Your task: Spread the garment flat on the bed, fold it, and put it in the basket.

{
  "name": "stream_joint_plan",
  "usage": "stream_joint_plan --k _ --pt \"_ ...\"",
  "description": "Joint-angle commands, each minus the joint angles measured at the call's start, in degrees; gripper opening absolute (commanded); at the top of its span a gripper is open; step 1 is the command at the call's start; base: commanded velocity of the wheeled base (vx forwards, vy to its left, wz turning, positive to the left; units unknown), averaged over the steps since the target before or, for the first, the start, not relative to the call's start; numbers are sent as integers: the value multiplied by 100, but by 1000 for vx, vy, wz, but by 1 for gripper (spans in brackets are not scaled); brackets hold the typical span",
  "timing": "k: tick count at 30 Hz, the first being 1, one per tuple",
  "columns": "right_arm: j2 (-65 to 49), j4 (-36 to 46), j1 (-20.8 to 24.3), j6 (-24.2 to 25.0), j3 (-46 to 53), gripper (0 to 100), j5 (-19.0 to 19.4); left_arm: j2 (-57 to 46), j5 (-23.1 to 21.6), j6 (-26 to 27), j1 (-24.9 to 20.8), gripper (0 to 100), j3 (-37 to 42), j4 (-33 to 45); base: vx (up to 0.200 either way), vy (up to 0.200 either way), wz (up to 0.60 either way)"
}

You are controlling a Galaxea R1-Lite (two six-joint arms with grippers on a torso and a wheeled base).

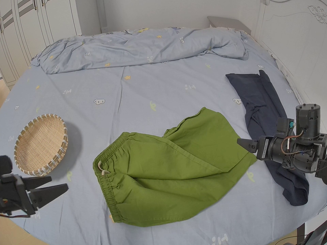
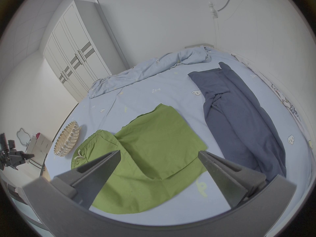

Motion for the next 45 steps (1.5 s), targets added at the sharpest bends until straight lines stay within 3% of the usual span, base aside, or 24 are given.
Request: stream_joint_plan --k 1,13,20,28,45 --pt "-68 3 -110 38 -135 100 -38 3108 -808 -210 -147 100 293 -1112 0 0 0" --pt "-165 12 -110 56 -30 100 -12 4295 -843 36 -191 100 1269 -2949 0 0 0" --pt "-147 3 -92 56 49 100 6 4752 -834 484 -165 100 1673 -3960 0 0 0" --pt "-156 3 -92 56 49 100 6 5253 -834 484 -341 100 1374 -4487 0 0 0" --pt "-147 3 -92 30 111 100 6 5754 -851 466 -850 100 785 -4513 0 0 0"
